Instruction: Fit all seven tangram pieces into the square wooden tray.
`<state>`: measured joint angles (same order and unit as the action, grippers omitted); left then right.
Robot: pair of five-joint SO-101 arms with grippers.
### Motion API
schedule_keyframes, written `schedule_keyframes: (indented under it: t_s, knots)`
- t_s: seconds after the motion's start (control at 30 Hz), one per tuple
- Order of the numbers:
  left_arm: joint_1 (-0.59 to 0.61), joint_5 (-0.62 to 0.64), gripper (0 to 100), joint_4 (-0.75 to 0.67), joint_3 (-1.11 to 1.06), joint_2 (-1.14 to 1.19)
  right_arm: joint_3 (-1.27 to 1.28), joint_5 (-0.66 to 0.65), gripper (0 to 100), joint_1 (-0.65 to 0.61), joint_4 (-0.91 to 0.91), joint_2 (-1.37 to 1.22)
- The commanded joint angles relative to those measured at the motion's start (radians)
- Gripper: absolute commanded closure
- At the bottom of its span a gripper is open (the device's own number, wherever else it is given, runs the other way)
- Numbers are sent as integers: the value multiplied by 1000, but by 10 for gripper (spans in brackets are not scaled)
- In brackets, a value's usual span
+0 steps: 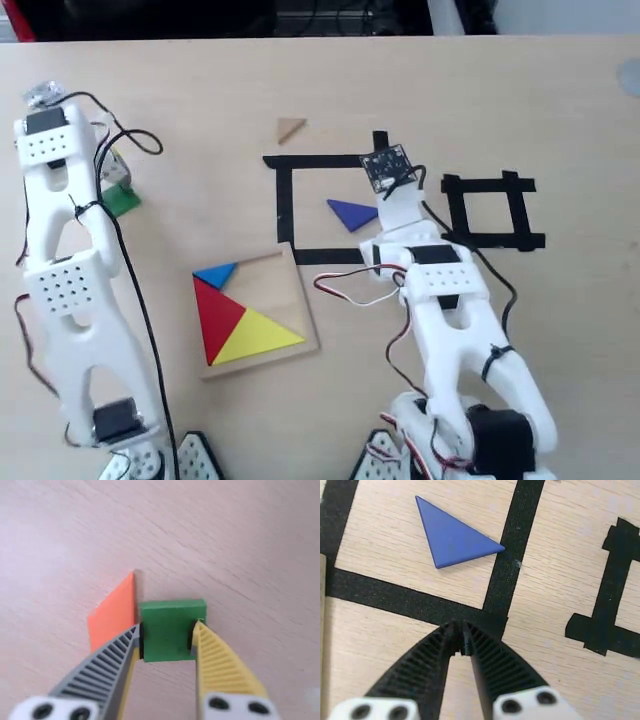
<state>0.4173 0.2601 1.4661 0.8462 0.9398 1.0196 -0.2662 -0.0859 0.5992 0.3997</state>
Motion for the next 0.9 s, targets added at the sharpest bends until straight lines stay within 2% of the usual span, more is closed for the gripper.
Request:
schedule_keyframes:
  t_s: [0.0,0.3,0.57,0.87]
  knots:
    - [16,8,823,-23,53,34,-7,-9,987,-15,-17,30]
    - [-50,-14,823,37,105,86,-10,-9,987,-15,-17,30]
    - [-165,-147,823,173,166,87,-10,-44,987,-15,-17,30]
    - [-265,-359,823,215,156,87,-10,-48,987,-15,-17,30]
